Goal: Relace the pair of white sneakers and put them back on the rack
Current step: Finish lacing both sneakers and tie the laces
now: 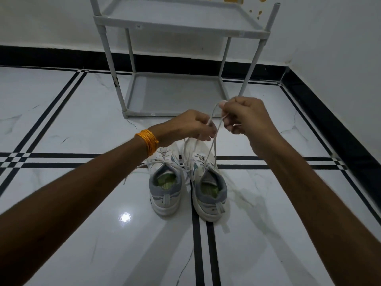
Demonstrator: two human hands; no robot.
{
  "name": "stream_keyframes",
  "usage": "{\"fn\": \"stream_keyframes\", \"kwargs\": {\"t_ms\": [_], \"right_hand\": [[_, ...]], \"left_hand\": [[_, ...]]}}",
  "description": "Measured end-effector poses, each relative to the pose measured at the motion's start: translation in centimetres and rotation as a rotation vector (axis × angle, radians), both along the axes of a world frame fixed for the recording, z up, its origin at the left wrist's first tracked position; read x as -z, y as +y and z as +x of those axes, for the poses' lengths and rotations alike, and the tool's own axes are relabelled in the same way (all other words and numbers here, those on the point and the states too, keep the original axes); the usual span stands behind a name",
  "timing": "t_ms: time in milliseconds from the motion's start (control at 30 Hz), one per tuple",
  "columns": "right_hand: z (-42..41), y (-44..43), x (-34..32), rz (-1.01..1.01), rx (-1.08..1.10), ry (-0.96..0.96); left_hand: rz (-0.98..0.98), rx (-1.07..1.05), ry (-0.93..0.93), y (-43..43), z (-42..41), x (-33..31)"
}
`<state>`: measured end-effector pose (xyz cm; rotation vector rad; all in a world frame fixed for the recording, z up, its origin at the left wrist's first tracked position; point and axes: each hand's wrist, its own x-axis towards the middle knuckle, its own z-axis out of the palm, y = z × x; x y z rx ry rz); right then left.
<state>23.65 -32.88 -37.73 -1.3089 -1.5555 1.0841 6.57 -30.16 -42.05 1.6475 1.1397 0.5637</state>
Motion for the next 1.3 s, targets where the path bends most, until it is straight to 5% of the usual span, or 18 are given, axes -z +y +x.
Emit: {"fn": "stream_keyframes", "kwargs": {"t_ms": [267,467,533,600,700,767,867,1067,1300], "right_hand": [[-1.0,2.8,-1.2,-0.004,0.072,0.478],[0.0,4.8,3.3,-0.384,0.250,0.712],[0.0,4.5,5.0,-0.494,0.241,0.583],[0.2,4.0,6.4,-0.483,0.249,0.403],[0.8,2.7,6.6,-0.241,0.307,0.095],[0.7,1.1,5.8,-0.097,0.250,-0.017],[0.4,-0.6,5.1,-0.055,0.116,-0.068],[0.6,-1.1,5.6,-0.281,-0.069,0.020],[0.3,-1.1,6.2,-0.076,-0.087,-0.159]], "left_hand": [[0.672,-0.287,0.213,-1.3,3.5,3.0],[1.103,-0.204,0.322,-1.3,2.0,3.5],[1.038,-0.173,0.298,-1.3,2.1,4.1],[0.745,-0.176,0.193,-1.4,2.3,4.0],[0.271,-0.209,0.001,-1.3,2.4,3.3],[0.137,-0.228,-0.091,-1.4,2.3,2.8],[0.087,-0.230,-0.145,-1.6,2.2,2.6],[0.044,-0.264,-0.235,-1.5,1.8,2.6],[0.068,-0.282,-0.221,-1.4,1.3,2.8]]}}
